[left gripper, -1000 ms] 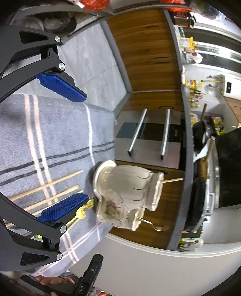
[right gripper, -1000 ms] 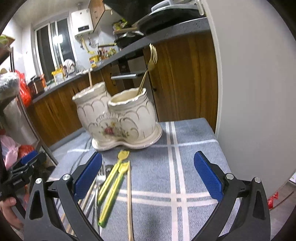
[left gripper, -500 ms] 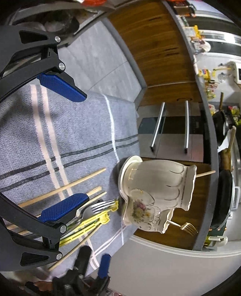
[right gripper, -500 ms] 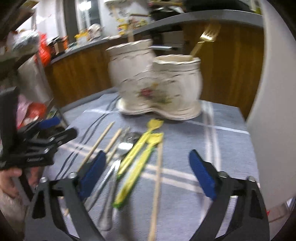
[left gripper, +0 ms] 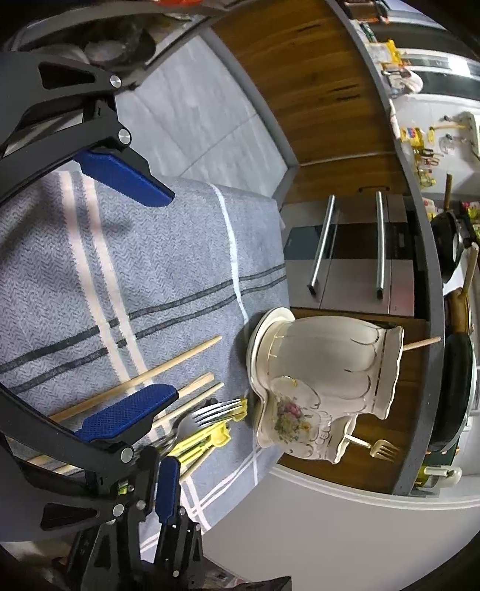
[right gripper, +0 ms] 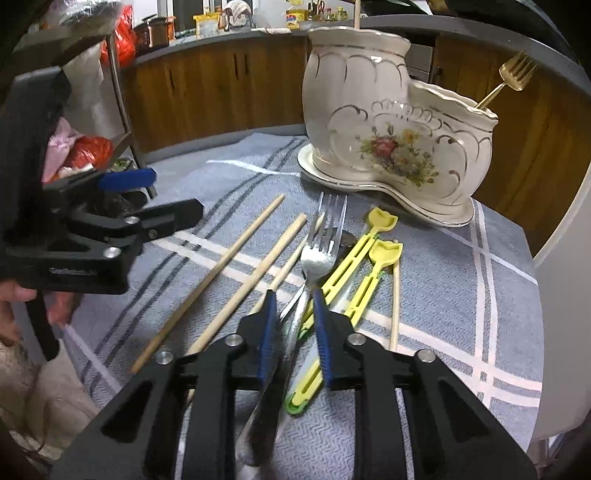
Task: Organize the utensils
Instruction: 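Grasp a silver fork with the right tool while the left tool grasps another chopstick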
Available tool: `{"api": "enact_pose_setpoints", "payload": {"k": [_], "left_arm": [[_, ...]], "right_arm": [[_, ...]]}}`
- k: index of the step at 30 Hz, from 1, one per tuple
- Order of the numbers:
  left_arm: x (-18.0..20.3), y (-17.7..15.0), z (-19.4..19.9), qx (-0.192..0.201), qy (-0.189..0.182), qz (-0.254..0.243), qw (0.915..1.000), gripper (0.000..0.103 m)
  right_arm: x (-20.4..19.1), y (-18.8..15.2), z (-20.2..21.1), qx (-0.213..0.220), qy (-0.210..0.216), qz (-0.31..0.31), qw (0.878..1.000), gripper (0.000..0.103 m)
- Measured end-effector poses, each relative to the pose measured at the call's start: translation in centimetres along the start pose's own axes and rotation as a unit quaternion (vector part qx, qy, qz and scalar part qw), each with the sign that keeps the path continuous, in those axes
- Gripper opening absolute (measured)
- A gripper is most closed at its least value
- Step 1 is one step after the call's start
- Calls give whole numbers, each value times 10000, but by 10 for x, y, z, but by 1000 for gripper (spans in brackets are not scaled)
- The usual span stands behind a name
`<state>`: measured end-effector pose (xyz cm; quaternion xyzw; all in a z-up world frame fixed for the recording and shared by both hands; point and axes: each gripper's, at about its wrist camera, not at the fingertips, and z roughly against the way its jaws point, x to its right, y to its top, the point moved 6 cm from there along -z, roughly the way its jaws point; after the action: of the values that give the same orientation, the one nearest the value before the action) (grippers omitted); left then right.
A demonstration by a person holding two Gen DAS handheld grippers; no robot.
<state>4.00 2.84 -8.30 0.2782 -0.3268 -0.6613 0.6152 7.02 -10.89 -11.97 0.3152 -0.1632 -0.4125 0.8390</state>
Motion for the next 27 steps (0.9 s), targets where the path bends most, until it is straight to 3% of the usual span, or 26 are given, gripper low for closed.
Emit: {"api": "enact_pose_setpoints", "payload": {"k": [5,11,27], "left_arm": [[8,0,2,17,9,-224,9997,91],[18,-4,1,-159,-100,-281,9994,79],[53,-15,-24,-1160,-248,-575,9913,29]], "right_arm": [[1,1,0,31,-88,44,9999,9],[8,2,6,143,158,-208,9996,5],[39,20,70,1408,375,-640,9873,5]]}}
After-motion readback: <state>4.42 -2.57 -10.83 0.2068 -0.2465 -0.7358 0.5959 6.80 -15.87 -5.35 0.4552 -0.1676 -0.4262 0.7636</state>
